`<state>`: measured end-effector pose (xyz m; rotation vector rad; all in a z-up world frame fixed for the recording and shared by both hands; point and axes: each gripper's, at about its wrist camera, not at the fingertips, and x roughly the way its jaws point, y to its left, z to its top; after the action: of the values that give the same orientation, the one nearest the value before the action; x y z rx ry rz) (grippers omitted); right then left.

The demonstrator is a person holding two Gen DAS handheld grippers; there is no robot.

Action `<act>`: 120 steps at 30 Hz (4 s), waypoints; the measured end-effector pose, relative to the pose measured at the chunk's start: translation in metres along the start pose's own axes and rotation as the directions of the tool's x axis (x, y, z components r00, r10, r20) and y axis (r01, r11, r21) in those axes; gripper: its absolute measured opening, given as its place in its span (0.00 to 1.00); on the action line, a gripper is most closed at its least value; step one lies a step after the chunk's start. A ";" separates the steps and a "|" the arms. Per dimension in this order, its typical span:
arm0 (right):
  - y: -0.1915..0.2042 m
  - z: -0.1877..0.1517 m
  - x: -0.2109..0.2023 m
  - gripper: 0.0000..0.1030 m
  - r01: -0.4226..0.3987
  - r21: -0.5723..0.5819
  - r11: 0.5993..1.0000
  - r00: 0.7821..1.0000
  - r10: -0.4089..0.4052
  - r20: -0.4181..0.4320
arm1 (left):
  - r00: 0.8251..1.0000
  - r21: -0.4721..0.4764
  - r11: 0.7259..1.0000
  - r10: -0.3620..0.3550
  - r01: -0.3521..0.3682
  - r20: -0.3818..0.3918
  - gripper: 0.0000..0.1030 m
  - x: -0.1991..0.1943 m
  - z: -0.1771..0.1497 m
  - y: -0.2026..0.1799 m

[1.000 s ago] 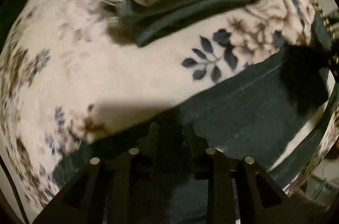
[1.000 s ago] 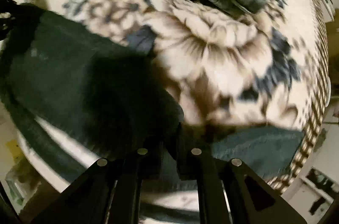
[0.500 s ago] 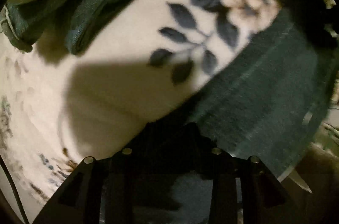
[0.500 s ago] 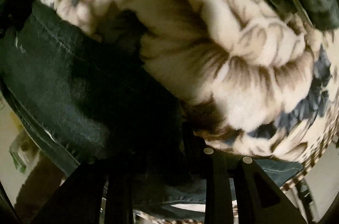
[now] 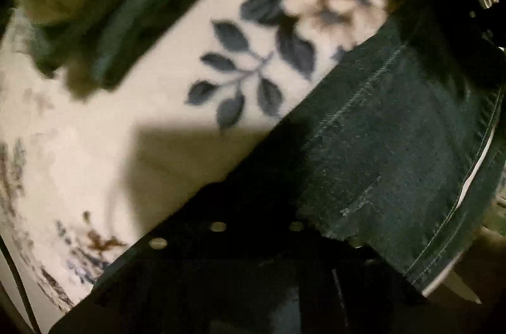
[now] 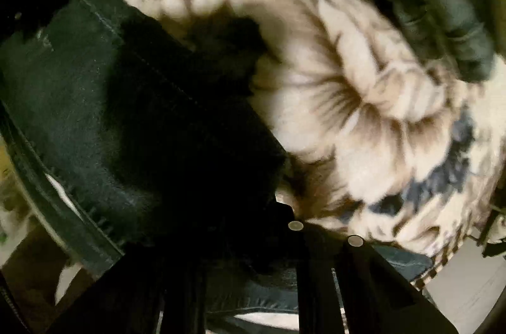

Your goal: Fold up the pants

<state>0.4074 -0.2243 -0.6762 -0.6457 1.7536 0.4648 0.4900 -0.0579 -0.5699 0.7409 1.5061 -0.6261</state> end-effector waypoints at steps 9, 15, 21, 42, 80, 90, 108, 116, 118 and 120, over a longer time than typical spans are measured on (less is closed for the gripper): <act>0.019 -0.120 -0.078 0.07 -0.028 0.331 0.943 0.934 -0.093 0.345 | 0.917 -0.347 0.935 0.072 0.075 0.392 0.00 -0.125 -0.074 0.020; 0.046 -0.134 -0.077 0.08 -0.255 0.315 0.914 0.941 0.160 0.298 | 0.949 -0.502 0.846 -0.012 0.177 0.315 0.04 -0.120 -0.100 0.010; 0.035 -0.077 -0.055 0.08 -0.162 0.248 0.955 0.965 0.101 0.240 | 0.983 -0.382 0.922 0.011 0.062 0.185 0.08 -0.108 -0.086 0.025; -0.016 -0.084 -0.067 0.05 -0.373 0.185 0.909 0.888 0.293 0.353 | 0.983 0.087 0.979 -0.184 0.182 0.021 0.19 -0.050 0.044 -0.005; 0.078 -0.113 -0.047 0.73 -0.200 0.223 0.954 0.963 0.149 0.226 | 0.955 -0.564 0.785 -0.116 0.256 0.273 0.25 -0.122 -0.151 -0.124; -0.052 -0.077 -0.062 0.32 -0.327 0.503 0.800 0.935 0.194 0.298 | 0.963 -0.386 0.919 0.034 0.075 0.268 0.86 -0.134 -0.055 -0.074; -0.196 -0.230 0.019 0.07 -0.329 0.864 0.381 0.938 0.025 0.346 | 0.977 -0.440 0.894 0.013 0.084 0.213 0.86 -0.080 0.032 -0.153; -0.245 -0.309 0.037 0.39 -0.253 0.946 0.200 0.967 0.072 0.244 | 0.978 -0.461 0.882 0.002 0.096 0.208 0.88 -0.087 0.044 -0.147; -0.236 -0.297 0.010 0.70 -0.258 0.917 0.303 0.964 0.023 0.263 | 0.975 -0.462 0.880 -0.005 0.109 0.221 0.88 -0.093 0.045 -0.141; -0.216 -0.260 -0.025 0.82 -0.328 0.818 0.473 0.935 0.039 0.353 | 0.974 -0.446 0.889 -0.001 0.105 0.226 0.88 -0.102 0.043 -0.130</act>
<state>0.3564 -0.5443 -0.5787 0.3629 1.5084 -0.2351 0.4194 -0.1831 -0.4776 0.2568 1.3959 -0.3561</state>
